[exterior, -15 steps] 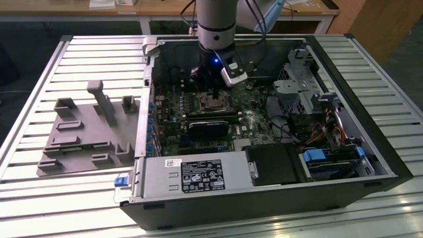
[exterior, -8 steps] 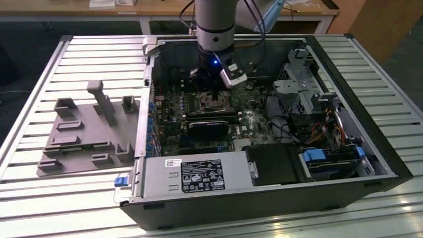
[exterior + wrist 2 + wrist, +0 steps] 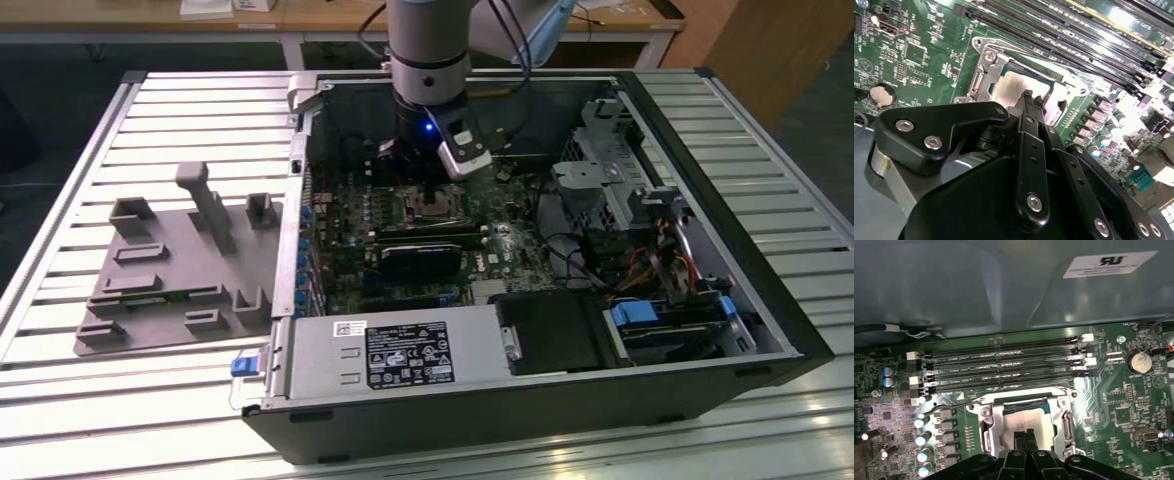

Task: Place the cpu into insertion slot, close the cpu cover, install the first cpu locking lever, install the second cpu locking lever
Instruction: 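Close the cpu cover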

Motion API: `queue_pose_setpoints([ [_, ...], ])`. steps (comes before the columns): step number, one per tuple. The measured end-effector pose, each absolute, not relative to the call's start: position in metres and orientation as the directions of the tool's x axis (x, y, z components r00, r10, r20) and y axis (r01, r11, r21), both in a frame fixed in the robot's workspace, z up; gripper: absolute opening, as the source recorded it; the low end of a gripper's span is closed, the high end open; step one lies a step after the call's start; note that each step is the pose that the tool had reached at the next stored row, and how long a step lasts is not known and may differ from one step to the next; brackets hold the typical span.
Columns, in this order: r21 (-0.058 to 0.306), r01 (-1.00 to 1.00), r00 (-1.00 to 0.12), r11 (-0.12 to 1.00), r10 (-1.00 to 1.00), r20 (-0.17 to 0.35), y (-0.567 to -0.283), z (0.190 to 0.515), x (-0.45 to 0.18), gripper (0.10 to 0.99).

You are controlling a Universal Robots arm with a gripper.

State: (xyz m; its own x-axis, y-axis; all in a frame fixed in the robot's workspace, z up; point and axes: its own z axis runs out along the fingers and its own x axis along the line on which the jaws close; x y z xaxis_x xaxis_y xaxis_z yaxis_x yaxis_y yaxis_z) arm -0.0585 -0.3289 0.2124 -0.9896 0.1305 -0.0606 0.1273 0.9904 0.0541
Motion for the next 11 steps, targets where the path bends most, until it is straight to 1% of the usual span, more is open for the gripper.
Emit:
queue_pose_setpoints([
  [11, 0.054, 0.130, -0.989, 0.990, 0.133, -0.060, -0.3290, 0.2070, -0.0685, 0.102],
])
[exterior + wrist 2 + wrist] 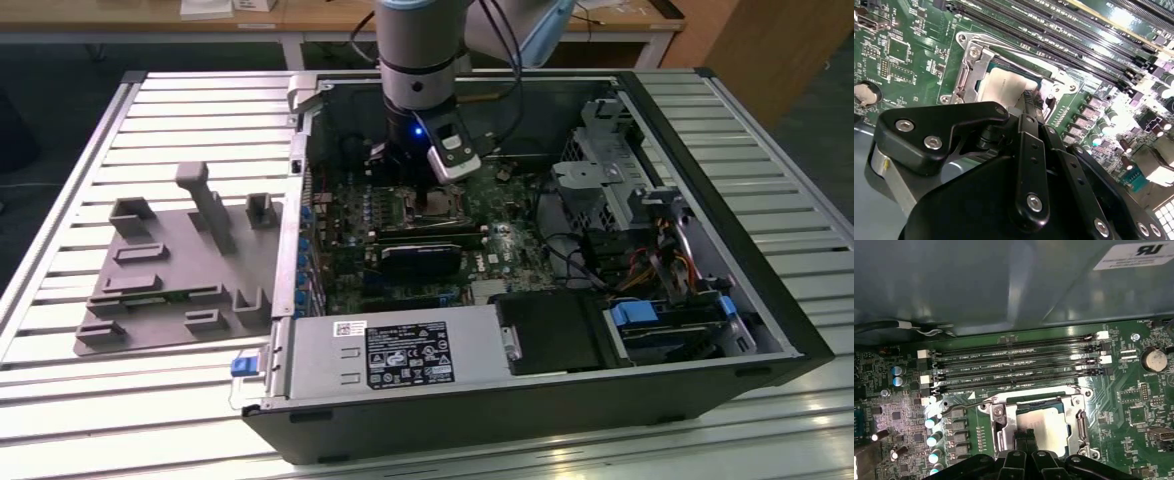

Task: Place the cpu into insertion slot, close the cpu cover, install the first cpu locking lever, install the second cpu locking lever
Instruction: 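Close the cpu cover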

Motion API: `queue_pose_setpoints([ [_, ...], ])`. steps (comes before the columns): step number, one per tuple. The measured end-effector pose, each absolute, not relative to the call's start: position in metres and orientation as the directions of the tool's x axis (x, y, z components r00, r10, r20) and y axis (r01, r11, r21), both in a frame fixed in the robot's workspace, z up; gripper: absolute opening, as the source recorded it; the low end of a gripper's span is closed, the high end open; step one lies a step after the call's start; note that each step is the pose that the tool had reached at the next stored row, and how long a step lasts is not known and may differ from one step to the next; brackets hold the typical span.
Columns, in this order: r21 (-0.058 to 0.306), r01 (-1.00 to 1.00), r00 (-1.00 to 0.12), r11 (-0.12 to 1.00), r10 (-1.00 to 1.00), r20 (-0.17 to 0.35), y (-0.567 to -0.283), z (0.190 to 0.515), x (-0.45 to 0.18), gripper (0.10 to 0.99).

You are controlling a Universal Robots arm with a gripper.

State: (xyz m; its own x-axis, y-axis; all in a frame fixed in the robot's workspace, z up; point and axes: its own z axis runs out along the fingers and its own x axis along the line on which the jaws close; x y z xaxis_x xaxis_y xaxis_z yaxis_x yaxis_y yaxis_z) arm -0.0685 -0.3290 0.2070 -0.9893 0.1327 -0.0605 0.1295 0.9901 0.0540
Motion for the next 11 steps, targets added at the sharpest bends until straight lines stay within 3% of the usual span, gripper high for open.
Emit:
queue_pose_setpoints([
  [11, 0.054, 0.130, -0.989, 0.990, 0.134, -0.061, -0.3289, 0.2041, -0.0752, 0.102],
])
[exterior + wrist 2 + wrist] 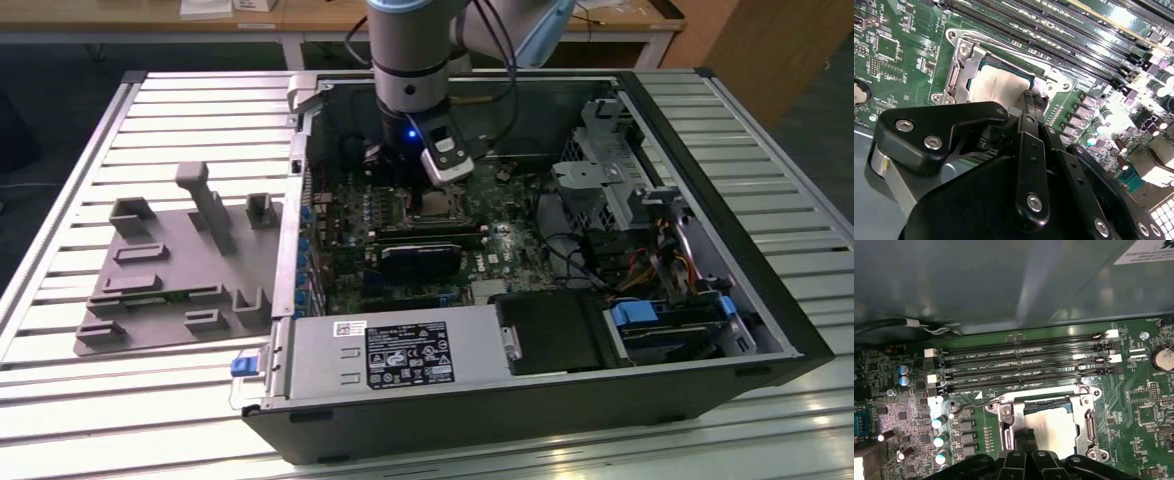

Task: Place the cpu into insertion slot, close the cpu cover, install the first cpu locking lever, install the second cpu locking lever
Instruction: 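Close the cpu cover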

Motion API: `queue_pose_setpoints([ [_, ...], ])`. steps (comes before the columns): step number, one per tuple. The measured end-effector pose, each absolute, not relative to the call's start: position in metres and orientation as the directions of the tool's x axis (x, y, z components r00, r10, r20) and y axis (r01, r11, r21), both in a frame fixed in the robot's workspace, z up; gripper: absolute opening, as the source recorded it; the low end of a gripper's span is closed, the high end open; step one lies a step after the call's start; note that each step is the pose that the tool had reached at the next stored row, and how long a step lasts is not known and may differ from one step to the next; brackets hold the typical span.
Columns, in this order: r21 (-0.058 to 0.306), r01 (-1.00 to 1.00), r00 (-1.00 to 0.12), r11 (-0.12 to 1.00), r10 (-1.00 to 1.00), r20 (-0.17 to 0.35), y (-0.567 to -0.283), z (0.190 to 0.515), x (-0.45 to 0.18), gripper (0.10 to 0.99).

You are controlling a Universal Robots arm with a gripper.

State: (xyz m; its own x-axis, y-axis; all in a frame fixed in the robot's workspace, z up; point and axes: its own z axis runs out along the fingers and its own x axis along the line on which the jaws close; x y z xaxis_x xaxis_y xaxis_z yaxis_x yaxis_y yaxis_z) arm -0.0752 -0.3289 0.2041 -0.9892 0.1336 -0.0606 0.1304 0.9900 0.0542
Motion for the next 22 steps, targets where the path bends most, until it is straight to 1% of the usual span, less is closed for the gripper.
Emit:
queue_pose_setpoints([
  [22, 0.057, 0.130, -0.989, 0.990, 0.134, -0.060, -0.3289, 0.2013, -0.0799, 0.102],
])
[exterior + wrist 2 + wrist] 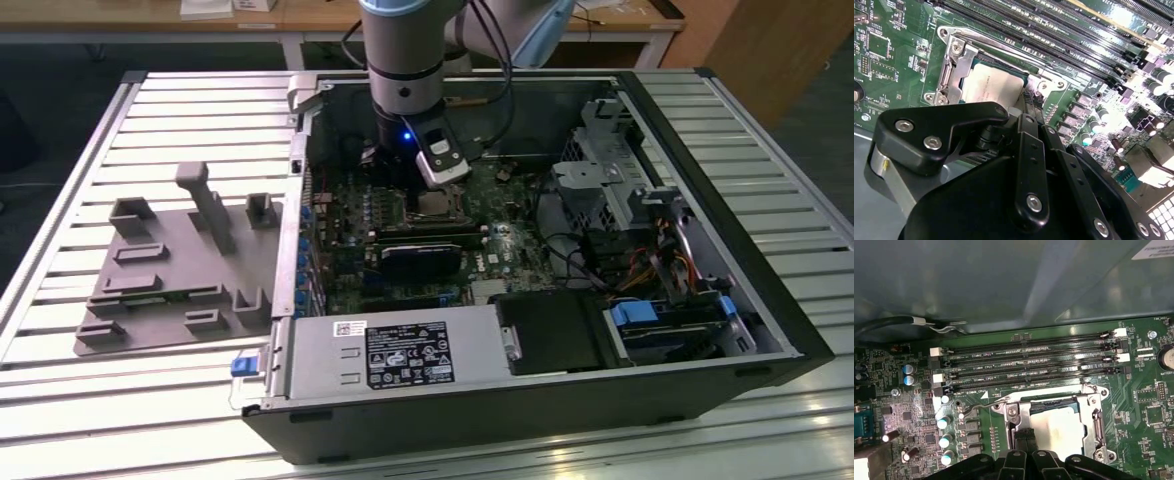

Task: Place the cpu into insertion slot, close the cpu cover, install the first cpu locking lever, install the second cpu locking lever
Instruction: 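Close the cpu cover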

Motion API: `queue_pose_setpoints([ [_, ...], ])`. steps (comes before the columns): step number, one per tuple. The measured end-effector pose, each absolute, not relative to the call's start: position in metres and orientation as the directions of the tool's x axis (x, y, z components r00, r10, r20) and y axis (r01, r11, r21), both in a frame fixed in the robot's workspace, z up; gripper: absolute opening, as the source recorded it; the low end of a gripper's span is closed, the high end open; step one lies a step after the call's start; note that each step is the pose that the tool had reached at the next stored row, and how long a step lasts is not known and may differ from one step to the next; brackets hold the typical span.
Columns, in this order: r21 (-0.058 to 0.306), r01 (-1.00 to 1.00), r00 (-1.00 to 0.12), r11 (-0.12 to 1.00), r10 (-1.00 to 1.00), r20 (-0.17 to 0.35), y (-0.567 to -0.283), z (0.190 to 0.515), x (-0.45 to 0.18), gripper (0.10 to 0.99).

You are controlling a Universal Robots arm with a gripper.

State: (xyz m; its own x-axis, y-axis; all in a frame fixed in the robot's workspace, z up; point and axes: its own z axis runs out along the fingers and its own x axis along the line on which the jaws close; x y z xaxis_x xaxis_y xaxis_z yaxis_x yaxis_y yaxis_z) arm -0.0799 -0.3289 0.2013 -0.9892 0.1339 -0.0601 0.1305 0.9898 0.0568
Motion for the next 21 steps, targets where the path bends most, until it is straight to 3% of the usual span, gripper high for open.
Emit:
queue_pose_setpoints([
  [12, 0.069, 0.130, -0.989, 0.989, 0.134, -0.059, -0.3290, 0.2065, -0.0799, 0.102],
  [21, 0.120, 0.130, -0.989, 0.984, 0.137, -0.052, -0.3303, 0.2065, -0.0799, 0.102],
])
